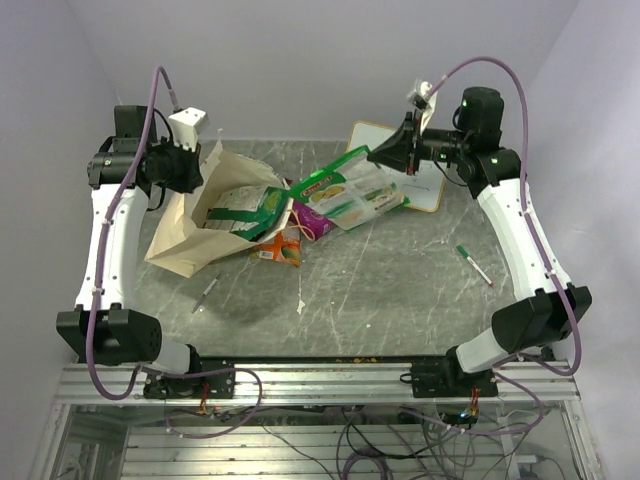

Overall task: Place the snacks into the paper bag
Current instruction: Place the snack in the paper bag.

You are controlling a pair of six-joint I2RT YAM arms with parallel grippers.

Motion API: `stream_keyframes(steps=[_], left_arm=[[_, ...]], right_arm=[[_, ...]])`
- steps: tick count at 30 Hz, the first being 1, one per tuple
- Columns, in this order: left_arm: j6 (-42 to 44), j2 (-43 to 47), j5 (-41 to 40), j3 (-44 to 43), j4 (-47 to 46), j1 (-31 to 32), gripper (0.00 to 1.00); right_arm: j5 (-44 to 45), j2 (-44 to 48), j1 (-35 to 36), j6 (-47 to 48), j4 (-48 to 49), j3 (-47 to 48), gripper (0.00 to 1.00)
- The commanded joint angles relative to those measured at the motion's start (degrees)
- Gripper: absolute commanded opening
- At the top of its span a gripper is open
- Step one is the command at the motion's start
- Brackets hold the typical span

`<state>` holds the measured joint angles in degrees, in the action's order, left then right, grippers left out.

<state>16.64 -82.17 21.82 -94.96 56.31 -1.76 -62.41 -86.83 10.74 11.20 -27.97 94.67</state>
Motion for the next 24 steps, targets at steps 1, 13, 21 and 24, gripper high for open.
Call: stream_keyframes(steps=[1, 13, 21, 24], left_arm=[[-0.6, -1.1, -1.8, -4.3, -0.2, 0.5, 0.07], [-1.1, -3.5, -4.2, -7.9, 1.6, 1.1, 0.07], [-3.3, -5.7, -3.3, -9.9, 3.2, 1.1, 0.07], [-3.8, -6.5, -2.2, -10.1, 3.7, 1.1, 0.07]], right_arm=[[4.9, -2.2, 3.1, -4.1, 2.0, 9.4, 0.00], [12.1, -15.1, 12.9, -8.9, 1.2, 36.6, 0.00], [12.4, -21.0, 20.3, -10.9, 10.6, 41.8, 0.00], [8.9, -24.3, 20.8, -13.6, 16.1, 43.5, 0.00]])
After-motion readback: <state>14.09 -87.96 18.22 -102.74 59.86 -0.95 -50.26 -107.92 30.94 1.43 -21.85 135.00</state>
